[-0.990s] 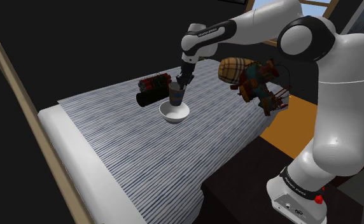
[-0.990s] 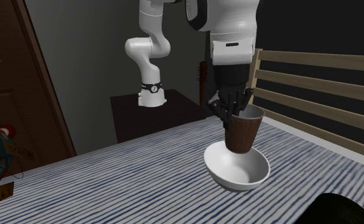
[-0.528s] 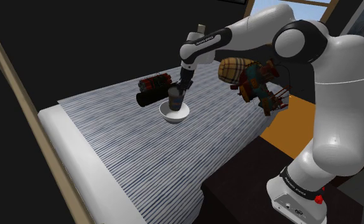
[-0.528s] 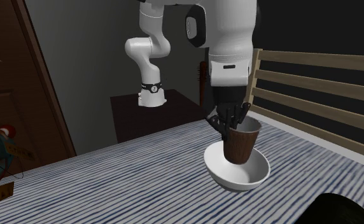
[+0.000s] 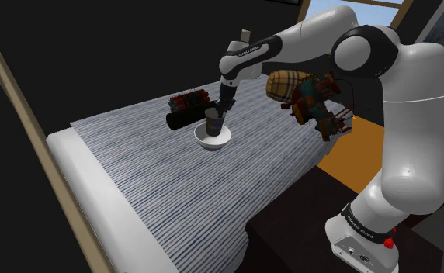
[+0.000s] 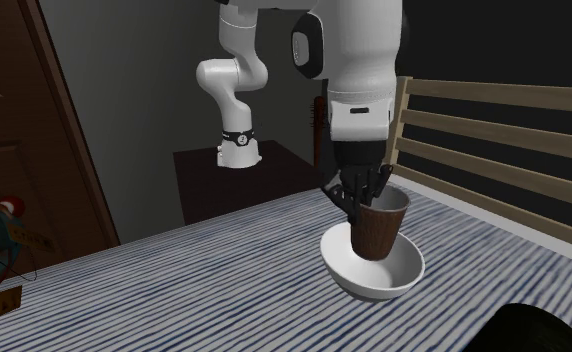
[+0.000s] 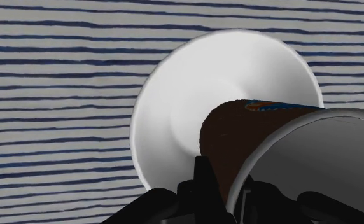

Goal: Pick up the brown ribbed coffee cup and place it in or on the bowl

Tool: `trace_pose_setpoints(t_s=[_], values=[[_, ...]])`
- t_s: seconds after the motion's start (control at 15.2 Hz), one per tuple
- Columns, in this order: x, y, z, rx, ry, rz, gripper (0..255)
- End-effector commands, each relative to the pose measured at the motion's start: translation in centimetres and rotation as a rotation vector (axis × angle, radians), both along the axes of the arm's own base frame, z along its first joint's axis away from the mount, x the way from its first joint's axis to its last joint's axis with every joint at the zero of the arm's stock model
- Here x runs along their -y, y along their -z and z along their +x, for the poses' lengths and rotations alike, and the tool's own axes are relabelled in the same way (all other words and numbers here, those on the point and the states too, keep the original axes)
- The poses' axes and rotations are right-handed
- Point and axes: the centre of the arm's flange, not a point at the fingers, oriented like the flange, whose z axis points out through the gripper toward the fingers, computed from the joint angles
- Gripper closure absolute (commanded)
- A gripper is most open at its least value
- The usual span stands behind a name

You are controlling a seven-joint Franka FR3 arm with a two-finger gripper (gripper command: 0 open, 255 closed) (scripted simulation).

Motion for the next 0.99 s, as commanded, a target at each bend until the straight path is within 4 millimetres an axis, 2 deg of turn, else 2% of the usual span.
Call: trace_pose_setpoints(t_s=[0.0,0.33,0.59,0.92], values=[[0.0,0.0,0.0,0.0,0.0,0.0,0],[0.0,0.0,0.0,0.0,0.0,0.0,0],[0.6,-5.0,0.1,0.0,0.0,0.0,0],[0.6,-5.0,0.1,0.0,0.0,0.0,0]])
